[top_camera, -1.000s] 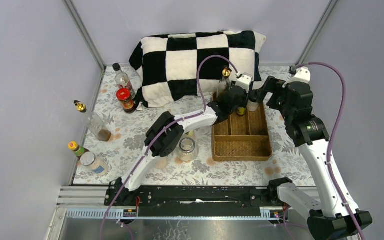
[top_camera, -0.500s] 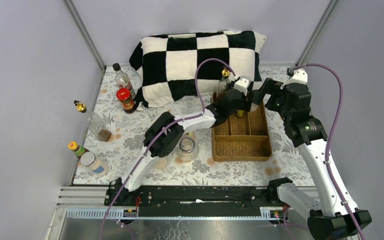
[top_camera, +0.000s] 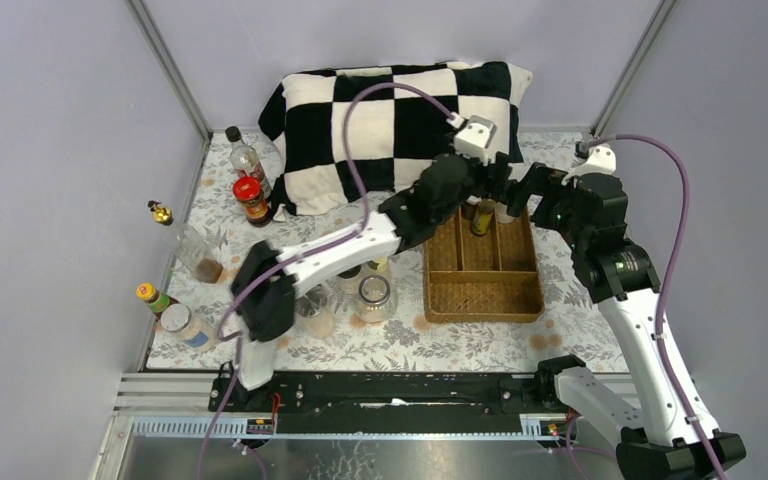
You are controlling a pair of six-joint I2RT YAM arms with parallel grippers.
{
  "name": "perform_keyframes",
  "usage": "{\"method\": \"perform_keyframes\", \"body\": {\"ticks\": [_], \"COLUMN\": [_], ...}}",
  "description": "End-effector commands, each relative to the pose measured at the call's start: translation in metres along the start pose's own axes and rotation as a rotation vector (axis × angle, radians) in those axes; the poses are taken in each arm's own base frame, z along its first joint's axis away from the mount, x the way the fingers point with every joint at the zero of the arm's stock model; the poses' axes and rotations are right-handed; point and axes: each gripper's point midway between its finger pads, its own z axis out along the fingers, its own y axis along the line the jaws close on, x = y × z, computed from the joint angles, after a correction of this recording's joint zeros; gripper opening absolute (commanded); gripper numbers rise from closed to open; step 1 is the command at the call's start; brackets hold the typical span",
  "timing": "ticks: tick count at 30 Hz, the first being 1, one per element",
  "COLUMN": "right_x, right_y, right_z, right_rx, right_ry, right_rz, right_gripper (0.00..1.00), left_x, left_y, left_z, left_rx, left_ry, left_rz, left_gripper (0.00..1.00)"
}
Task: Organize the condiment bottles
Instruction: Place the bottle in the storage box, then pick up the bottle from the center of the board.
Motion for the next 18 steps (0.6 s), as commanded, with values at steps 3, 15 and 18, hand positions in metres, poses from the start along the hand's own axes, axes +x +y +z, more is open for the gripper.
{"method": "perform_keyframes", "body": {"ticks": [3, 15, 18], "right_x": [0.017, 0.080, 0.105], "right_y": [0.030, 0.112, 0.132], "right_z": [-0.022, -0.061, -0.066], "right_rx": [-0.174, -0.593, -0.655], "right_ry": [0.095, 0.355, 0.427], "right_rz": [0.028, -0.018, -0.081], "right_gripper": [0.98, 0.94, 0.95], "left_x": [-0.029, 0.028, 0.047], "left_y": [0.027, 0.150, 0.164], "left_z": [-0.085, -0.219, -0.245], "left_rx": [-0.132, -0.522, -0.606], "left_ry": [0.034, 0.188, 0.236], "left_rz": [-0.025, -0.202, -0.226], "left_gripper": [0.78, 0.78, 0.77]}}
